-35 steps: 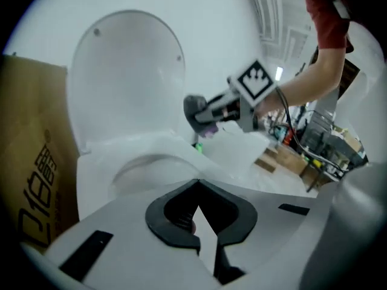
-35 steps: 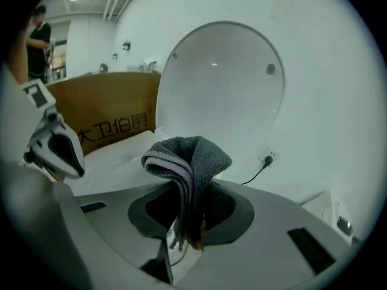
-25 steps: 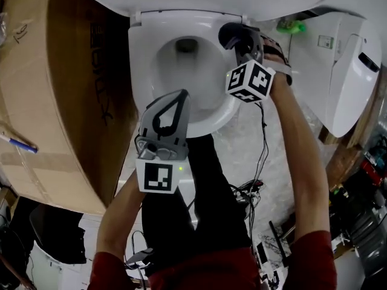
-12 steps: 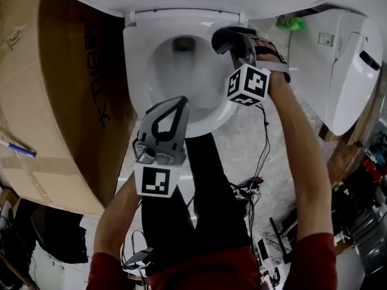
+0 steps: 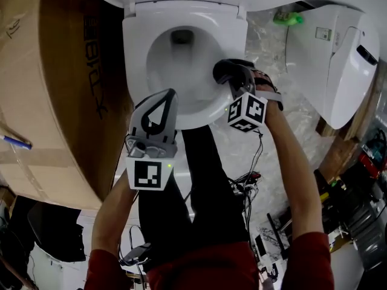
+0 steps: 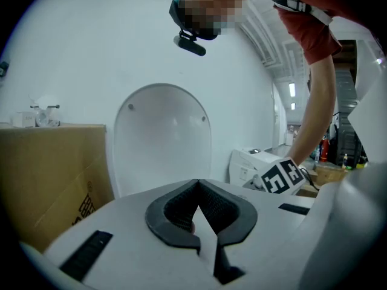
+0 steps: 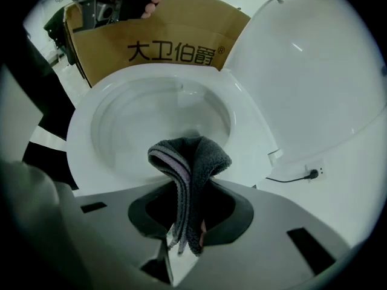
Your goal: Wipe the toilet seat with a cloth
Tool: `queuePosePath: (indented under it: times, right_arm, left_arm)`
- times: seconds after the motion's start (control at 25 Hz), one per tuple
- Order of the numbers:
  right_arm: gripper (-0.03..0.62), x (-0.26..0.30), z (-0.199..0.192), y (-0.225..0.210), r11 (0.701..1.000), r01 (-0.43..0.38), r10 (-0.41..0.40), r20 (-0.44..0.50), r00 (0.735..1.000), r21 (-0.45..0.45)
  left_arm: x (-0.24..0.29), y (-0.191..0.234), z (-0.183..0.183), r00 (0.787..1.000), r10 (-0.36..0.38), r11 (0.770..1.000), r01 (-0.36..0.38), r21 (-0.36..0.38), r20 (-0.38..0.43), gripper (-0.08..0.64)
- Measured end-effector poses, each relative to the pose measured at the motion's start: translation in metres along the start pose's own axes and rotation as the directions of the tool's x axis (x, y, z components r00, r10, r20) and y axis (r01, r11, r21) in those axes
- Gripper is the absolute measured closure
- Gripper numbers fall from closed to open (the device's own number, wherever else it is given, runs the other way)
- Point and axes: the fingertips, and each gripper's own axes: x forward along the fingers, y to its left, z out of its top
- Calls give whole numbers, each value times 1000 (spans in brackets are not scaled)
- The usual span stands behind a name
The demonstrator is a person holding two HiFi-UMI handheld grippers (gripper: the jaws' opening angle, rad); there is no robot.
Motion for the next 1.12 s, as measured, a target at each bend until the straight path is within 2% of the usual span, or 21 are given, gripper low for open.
queuePosePath:
  times: [0.28, 0.48, 0.68, 0.84, 1.12]
  right_arm:
    - [515, -22, 7, 89, 983, -115, 114, 20, 993, 141]
    - [515, -36, 36, 150, 931, -207, 194, 74, 978, 300]
    - [515, -40, 81, 187, 881, -260, 214, 157, 964, 395]
    - [515, -37, 124, 205, 889, -290, 219, 227, 949, 355]
    - [515, -25, 184, 211, 948, -266, 210, 283, 936, 177]
  left_arm:
    - [-29, 17, -14, 997, 82, 995, -82, -50, -3, 548]
    - [-50, 19, -24, 997, 77, 996, -77, -39, -15, 548]
    - [-72, 34, -24, 992, 127, 989, -127, -70, -8, 548]
    - [-87, 44, -22, 986, 167, 982, -166, -85, 4, 548]
    - [-114, 65, -27, 971, 240, 966, -239, -102, -3, 548]
